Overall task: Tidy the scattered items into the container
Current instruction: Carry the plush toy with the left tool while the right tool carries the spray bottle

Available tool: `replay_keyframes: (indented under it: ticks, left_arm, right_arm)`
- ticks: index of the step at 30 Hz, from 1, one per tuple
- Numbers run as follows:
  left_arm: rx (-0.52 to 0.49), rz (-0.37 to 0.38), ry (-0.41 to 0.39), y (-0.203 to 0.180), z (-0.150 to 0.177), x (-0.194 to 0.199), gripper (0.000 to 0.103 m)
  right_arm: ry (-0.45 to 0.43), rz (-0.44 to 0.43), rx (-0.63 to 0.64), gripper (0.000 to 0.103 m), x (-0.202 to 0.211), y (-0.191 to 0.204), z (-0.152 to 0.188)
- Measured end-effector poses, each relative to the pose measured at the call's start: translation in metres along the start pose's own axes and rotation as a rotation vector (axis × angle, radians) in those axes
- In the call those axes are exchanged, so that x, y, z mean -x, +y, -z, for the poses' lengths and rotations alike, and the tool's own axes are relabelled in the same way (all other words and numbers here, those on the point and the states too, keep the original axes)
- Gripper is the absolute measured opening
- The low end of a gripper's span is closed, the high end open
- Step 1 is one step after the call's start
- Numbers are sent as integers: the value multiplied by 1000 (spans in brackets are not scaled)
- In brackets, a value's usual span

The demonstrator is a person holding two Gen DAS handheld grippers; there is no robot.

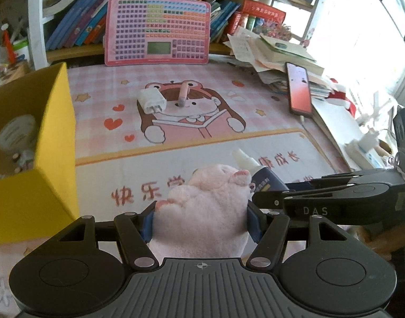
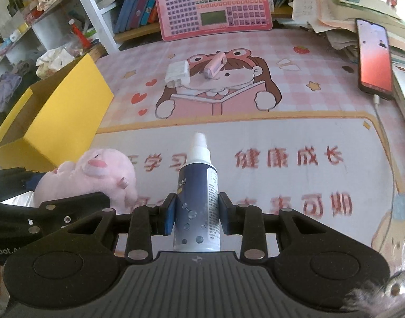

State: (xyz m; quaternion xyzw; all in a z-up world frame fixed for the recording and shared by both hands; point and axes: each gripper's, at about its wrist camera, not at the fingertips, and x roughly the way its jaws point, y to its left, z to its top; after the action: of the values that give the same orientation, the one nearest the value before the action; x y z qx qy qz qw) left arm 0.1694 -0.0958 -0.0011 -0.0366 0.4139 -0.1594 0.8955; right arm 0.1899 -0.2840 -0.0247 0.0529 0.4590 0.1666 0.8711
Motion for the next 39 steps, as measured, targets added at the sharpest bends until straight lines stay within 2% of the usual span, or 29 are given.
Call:
replay_keyframes:
  ticks: [6,16,24,39]
  left_arm:
    - [-11,30,-1,18,28,36,65]
    - [11,30,-18,55,71,84,65]
    - [26,18,-30,75,96,112,65]
    - [133,-54,-48,118,130,146,65]
  right_arm:
    - [-13,27,-1,31,20,38,33]
    - [-37,38,36,31,40,102,72]
    - [-27,18,81,31,44,144,91]
    - [31,-67,221,31,27,208,105]
